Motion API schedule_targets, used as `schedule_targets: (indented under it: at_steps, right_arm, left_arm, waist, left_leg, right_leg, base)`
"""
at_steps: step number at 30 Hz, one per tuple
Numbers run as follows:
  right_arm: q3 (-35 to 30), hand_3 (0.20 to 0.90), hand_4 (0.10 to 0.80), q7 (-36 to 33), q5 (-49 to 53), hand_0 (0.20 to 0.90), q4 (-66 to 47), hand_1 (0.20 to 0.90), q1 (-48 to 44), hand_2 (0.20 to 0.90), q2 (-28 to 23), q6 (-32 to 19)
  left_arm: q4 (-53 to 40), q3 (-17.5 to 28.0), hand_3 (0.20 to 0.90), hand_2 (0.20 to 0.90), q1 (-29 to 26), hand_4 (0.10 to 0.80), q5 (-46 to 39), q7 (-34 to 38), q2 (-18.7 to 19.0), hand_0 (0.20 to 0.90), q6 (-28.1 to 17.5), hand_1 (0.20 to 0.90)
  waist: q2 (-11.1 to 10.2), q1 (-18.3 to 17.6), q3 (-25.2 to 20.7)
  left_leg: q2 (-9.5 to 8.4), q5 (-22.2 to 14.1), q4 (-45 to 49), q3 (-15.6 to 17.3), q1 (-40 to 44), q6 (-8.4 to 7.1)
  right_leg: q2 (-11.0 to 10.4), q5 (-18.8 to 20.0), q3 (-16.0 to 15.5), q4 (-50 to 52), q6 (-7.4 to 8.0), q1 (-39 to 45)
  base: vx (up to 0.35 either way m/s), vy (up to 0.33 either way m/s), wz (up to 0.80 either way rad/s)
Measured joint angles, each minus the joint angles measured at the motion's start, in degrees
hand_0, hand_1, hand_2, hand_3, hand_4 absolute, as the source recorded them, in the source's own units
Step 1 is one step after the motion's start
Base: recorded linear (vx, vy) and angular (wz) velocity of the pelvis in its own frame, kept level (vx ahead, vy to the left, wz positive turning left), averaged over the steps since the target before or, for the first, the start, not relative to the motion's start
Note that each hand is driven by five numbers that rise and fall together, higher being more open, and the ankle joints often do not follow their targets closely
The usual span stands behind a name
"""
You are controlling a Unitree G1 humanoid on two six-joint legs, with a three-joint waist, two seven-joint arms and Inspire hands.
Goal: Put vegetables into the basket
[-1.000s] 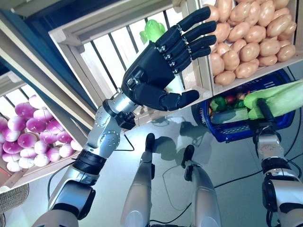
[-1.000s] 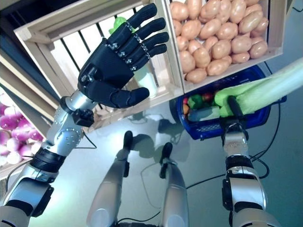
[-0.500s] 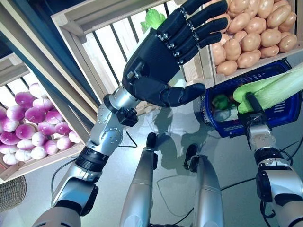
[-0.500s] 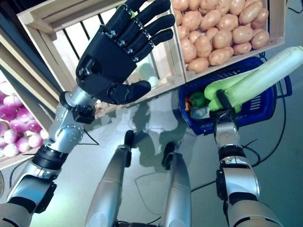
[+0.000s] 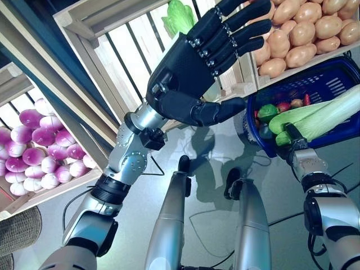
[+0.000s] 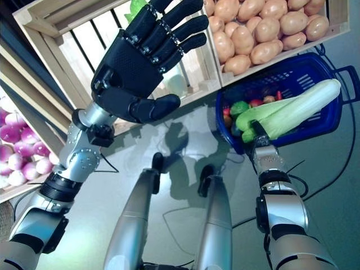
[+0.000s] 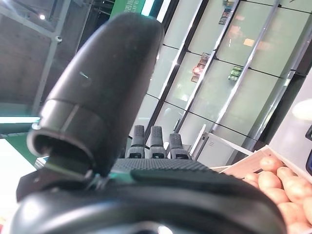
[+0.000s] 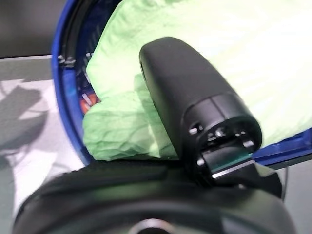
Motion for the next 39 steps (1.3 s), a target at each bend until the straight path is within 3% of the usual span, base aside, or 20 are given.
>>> schedule_targets:
  at_steps: [9,14,21,33,36,39]
  right_arm:
    - [0.01,0.9,0.8,-2.91,0.26,0.9,0.1,0.9,-1.09,0.9,0.0,-0.52]
    - [0.65,0.9,0.8,-9.59,-13.94,0.9,0.39,0.9,-3.78,0.9,-0.17,-1.19]
    - [2.73,0.9,0.8,-12.24,-23.17,0.9,2.4,0.9,-5.93,0.9,-0.39,-2.49]
    - [9.68,0.9,0.8,-29.82,-51.71,0.9,2.77,0.9,-8.37,0.9,-1.13,-2.24]
    - [11.13,0.9,0.8,-29.82,-47.2,0.9,2.42,0.9,-10.02,0.9,-2.71,-2.11]
    - [6.76,0.9,0.8,-22.78,-31.72,0.9,3.91,0.9,-10.39,0.9,-3.31,-3.76]
  left_arm:
    - [-0.4,-0.14,0.9,0.9,-0.02,0.8,0.0,0.79,-0.53,0.9,-0.02,0.9]
    - [-1.1,-0.8,0.9,0.9,-1.18,0.8,0.0,2.31,-0.7,0.9,-0.08,0.9]
    - [-1.1,-1.04,0.9,0.9,-2.17,0.8,0.0,2.74,-1.12,0.9,-0.09,0.9]
    - [-1.09,-3.3,0.9,0.9,-2.22,0.8,0.0,2.7,-1.25,0.9,-1.3,0.9]
    - [-1.02,-3.38,0.9,0.9,-2.22,0.8,0.01,2.65,-1.26,0.9,-1.79,0.9]
    - [-1.01,-3.28,0.9,0.9,-2.22,0.8,0.0,2.48,-1.19,0.9,-2.28,0.9]
  waist:
    - [0.05,-0.13,0.0]
    - [0.05,-0.11,0.0]
    - [0.05,0.01,0.0]
    - [0.07,-0.03,0.0]
    - [0.09,-0.15,-0.01]
    - [0.12,0.15,-0.03]
  left_leg:
    - [0.01,0.0,-0.02,0.0,-0.23,-0.01]
    - [0.01,-0.01,-0.01,0.0,-0.39,-0.03]
    - [0.08,-0.07,-0.27,0.02,-0.46,-0.03]
    - [0.36,-0.29,-1.02,0.4,-0.56,0.41]
    - [0.69,-0.39,-1.1,0.65,-0.6,0.49]
    - [0.93,-0.39,-1.38,0.7,-0.57,0.48]
  right_leg:
    - [0.07,-0.05,0.06,0.16,-0.04,-0.26]
    - [0.07,-0.07,0.06,0.06,-0.05,-0.4]
    - [0.13,-0.05,0.0,-0.39,-0.06,-0.41]
    - [0.29,0.23,-0.06,-1.69,-0.13,-0.39]
    - [0.43,0.28,-0.02,-2.05,-0.11,-0.38]
    - [0.69,0.3,-0.04,-2.35,-0.13,-0.34]
  base:
    - [-0.013,0.001,0.0]
    - [-0.003,0.02,0.0]
    - [-0.004,0.009,0.0]
    - [0.001,0.004,-0.01]
    - [0.013,0.008,-0.04]
    - [0.0,0.0,0.0]
